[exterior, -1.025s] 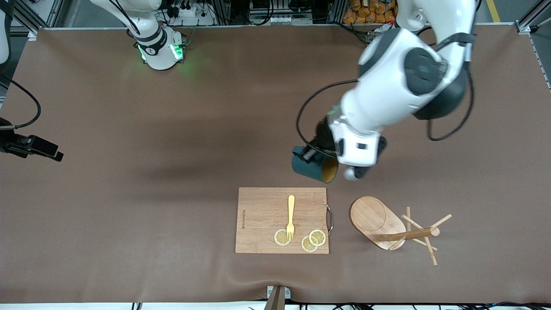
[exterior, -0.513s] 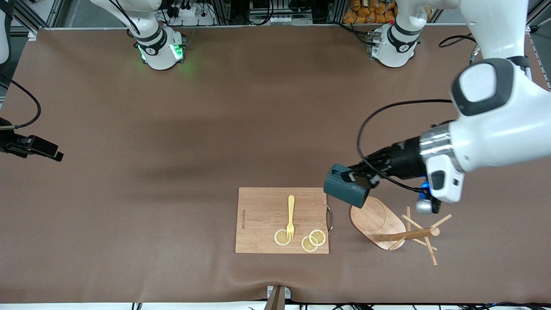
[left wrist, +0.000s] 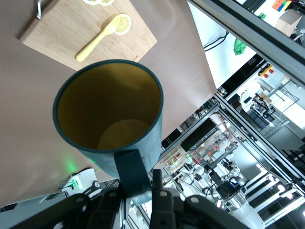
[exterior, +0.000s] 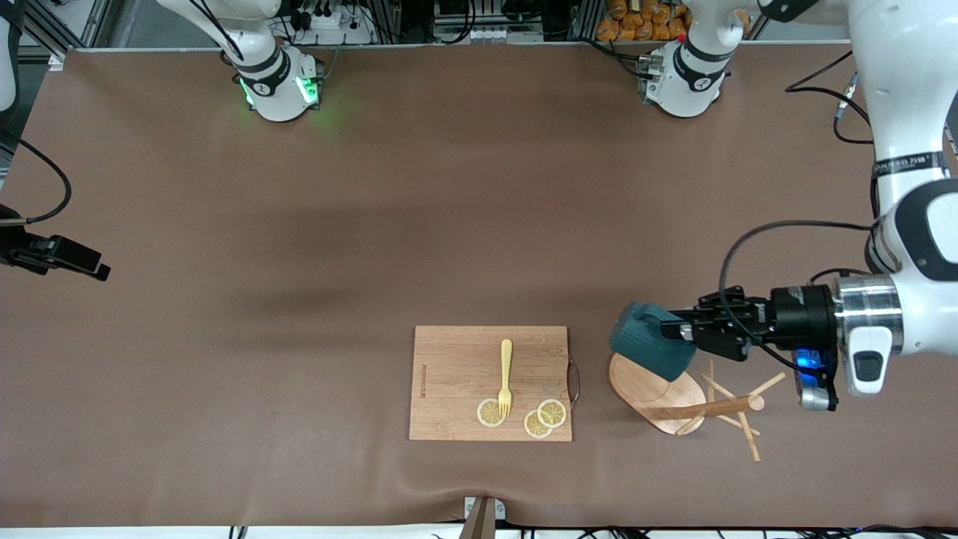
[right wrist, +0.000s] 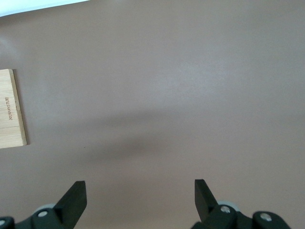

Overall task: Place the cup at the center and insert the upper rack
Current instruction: 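Hang the mug handle onto a stand peg with the left gripper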

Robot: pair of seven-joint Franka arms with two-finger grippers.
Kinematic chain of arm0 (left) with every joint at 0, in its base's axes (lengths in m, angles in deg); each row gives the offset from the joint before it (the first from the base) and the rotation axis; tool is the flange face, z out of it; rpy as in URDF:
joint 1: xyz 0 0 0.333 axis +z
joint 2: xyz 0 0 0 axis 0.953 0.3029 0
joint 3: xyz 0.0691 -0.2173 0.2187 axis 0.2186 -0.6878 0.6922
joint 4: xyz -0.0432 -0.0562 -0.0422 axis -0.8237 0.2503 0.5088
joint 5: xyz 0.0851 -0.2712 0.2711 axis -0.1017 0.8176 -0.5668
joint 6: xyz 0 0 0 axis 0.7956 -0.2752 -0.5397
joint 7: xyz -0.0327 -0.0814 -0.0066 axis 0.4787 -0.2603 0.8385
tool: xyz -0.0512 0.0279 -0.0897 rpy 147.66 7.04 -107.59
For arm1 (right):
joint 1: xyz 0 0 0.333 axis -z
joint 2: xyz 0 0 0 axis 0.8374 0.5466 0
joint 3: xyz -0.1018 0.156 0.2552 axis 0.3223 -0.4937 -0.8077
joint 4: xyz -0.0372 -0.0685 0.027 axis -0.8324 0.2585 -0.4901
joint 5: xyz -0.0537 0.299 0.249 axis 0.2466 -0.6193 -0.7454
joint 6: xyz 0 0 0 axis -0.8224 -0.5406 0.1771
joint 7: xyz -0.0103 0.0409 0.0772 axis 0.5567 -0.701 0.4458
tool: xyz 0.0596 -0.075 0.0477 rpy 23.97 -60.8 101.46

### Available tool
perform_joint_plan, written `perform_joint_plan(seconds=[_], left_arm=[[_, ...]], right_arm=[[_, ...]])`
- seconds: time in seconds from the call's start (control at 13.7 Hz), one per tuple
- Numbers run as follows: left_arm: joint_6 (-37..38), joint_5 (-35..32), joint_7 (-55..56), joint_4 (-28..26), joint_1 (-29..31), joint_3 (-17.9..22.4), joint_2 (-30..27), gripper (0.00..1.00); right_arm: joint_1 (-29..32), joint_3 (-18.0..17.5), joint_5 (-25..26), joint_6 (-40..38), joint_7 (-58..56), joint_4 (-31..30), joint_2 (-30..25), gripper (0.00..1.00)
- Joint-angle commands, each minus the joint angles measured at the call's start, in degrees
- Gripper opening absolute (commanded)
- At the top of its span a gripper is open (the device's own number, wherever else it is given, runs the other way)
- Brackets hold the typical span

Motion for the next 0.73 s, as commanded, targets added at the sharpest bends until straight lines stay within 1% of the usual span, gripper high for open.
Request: perform_joint_plan(seconds=[0.0, 0.07, 0.37, 0.66], left_arm=[[3.26, 5.57, -2.86, 0.45, 3.20, -0.80, 2.78, 0.00], [4.49, 7.78, -3.38, 0.45, 3.82, -0.80, 4.10, 0.00], [4.95, 9.99, -5.59, 0.45, 5.22, -0.80, 6.13, 0.00], [6.96, 10.53, -5.85, 0.45, 6.55, -0.80, 8.33, 0.00]], right_arm=[[1.31, -0.99, -0.97, 0.15, -0.07, 0.28, 0.06, 1.00], [1.31, -0.99, -0.97, 0.15, -0.07, 0.28, 0.06, 1.00], [1.31, -0.99, -0.97, 0.06, -0.07, 0.28, 0.15, 1.00], [1.31, -0.99, -0.97, 0.15, -0.07, 0.28, 0.06, 1.00]])
